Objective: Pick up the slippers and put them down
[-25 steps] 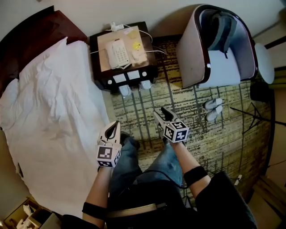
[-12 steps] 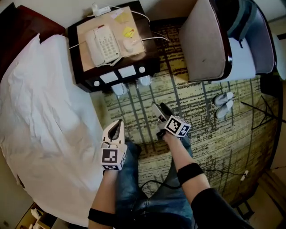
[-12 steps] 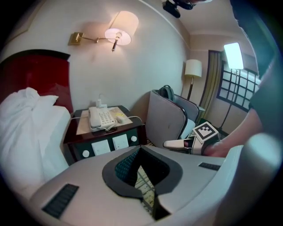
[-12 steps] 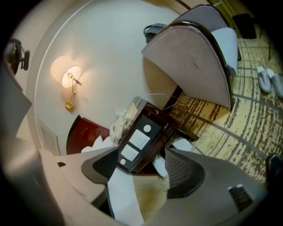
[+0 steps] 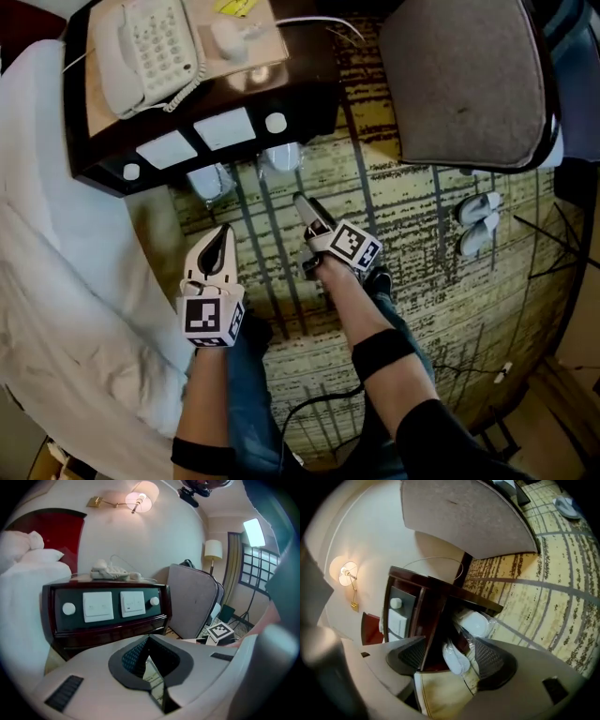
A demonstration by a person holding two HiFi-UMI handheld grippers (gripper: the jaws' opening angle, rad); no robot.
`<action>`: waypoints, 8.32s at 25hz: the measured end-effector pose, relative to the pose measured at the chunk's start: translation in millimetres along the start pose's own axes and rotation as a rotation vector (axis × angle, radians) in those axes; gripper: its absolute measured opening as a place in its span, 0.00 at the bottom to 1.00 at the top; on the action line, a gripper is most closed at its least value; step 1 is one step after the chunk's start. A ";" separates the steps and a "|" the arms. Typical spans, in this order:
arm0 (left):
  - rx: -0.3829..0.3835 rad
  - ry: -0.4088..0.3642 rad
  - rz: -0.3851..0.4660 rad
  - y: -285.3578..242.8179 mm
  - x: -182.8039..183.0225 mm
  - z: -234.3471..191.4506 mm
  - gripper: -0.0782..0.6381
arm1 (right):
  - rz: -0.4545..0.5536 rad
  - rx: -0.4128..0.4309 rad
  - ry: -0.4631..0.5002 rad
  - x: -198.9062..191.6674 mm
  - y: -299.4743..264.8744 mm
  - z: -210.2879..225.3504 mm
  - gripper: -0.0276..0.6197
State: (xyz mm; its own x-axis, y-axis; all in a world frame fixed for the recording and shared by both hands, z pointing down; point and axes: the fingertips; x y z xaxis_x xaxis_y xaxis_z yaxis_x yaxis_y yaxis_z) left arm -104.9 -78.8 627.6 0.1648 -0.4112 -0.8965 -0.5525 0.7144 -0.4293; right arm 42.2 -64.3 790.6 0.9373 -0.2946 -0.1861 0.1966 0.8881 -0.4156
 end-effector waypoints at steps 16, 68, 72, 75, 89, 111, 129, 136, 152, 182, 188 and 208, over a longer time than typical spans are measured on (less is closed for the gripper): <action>-0.047 -0.015 0.048 -99.5 -104.6 7.6 0.11 | 0.081 0.015 -0.094 -5.6 -110.0 118.7 0.59; -0.039 -0.018 0.004 8.9 -105.9 50.5 0.11 | 0.035 0.026 -0.099 -60.1 127.2 154.4 0.23; -0.056 -0.025 -0.014 2.2 -127.1 51.4 0.11 | 0.029 -0.056 -0.104 -70.0 120.7 195.0 0.23; -0.076 -0.040 -0.030 1.0 -138.7 51.7 0.11 | 0.035 -0.062 -0.088 -72.4 114.0 214.9 0.23; -0.105 -0.045 -0.025 -1.1 -136.4 61.5 0.11 | -0.156 -0.462 0.066 -82.3 141.0 279.8 0.55; -0.026 0.008 0.028 172.2 181.4 115.8 0.11 | -0.305 -0.147 0.548 64.0 273.8 -132.5 0.35; 0.119 -0.051 0.117 315.2 346.5 100.8 0.11 | -0.157 0.265 1.226 156.3 370.2 -478.9 0.04; 0.111 -0.051 0.152 331.5 373.1 98.4 0.11 | -0.107 0.311 1.299 154.9 381.5 -522.7 0.04; 0.107 -0.039 0.144 340.4 371.6 95.7 0.11 | -0.147 0.337 1.291 131.1 389.5 -522.2 0.04; 0.109 0.320 0.053 264.1 213.9 32.7 0.23 | -0.420 0.357 1.305 -16.9 298.2 -422.8 0.04; 0.109 0.586 0.052 209.0 131.6 -6.4 0.38 | -0.461 0.329 1.301 -52.5 251.8 -371.7 0.04; 0.055 0.844 -0.080 -15.4 -160.2 -115.5 0.74 | -0.558 0.360 1.286 -161.5 42.9 -128.1 0.04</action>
State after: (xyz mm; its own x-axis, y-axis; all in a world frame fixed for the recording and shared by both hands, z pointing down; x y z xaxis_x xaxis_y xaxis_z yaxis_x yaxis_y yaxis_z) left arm -217.2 -89.3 790.5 -0.4753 -0.7305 -0.4904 -0.5210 0.6829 -0.5121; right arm -137.5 -23.8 688.8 -0.1484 -0.5608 -0.8146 0.6855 0.5354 -0.4935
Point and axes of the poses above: the fingertips, and each gripper's own axes: y backward along the fingers, z to its right, x out of its top, and after that the axes turned 11 degrees about z, right-handed
